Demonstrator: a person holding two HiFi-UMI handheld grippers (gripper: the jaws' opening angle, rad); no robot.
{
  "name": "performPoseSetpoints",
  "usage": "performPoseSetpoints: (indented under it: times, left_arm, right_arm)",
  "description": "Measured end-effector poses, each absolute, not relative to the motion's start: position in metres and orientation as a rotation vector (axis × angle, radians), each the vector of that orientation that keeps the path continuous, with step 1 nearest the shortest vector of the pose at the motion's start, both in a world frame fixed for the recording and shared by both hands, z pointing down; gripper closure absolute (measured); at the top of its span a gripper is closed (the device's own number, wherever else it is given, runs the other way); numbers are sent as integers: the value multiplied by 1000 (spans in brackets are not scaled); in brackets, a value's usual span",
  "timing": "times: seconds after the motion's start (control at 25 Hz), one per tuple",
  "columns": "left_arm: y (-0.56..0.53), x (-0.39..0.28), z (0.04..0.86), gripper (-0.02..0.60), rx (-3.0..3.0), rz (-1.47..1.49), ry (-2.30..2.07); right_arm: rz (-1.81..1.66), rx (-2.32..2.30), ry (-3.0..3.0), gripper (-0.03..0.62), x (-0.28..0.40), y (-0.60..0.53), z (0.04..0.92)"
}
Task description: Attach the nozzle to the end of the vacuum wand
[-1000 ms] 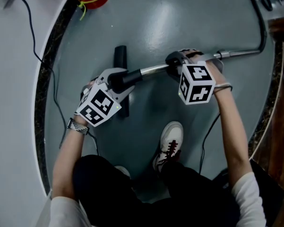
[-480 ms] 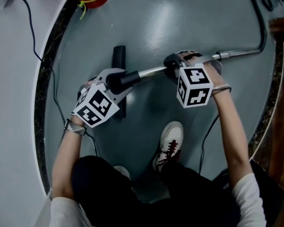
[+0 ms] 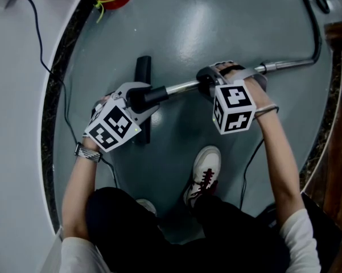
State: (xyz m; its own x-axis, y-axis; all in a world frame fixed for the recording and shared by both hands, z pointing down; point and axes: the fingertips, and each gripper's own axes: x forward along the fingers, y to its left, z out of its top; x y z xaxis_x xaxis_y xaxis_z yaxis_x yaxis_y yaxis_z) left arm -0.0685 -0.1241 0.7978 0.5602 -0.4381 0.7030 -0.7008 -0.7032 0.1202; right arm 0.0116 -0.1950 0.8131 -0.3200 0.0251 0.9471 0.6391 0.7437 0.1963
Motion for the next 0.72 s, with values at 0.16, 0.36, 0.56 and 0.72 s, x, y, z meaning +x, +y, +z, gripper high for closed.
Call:
performPoseSetpoints:
  times: [0.16, 0.36, 0.56, 0.72]
  left_arm:
    - [-124, -68, 800, 390, 2396, 942, -887]
    - [-121, -68, 804, 390, 2358, 905, -842]
    - [-121, -67, 805, 390, 2321, 848, -823]
    - [-121, -68, 803, 390, 2326, 836, -832]
  right_arm:
    - [-687, -512, -1814, 441, 11, -195, 812]
    - [-692, -516, -1815, 441, 11, -193, 813]
    - [-711, -516, -1802, 441, 12, -192, 815]
    - [-733, -510, -1796, 441, 11, -191, 814]
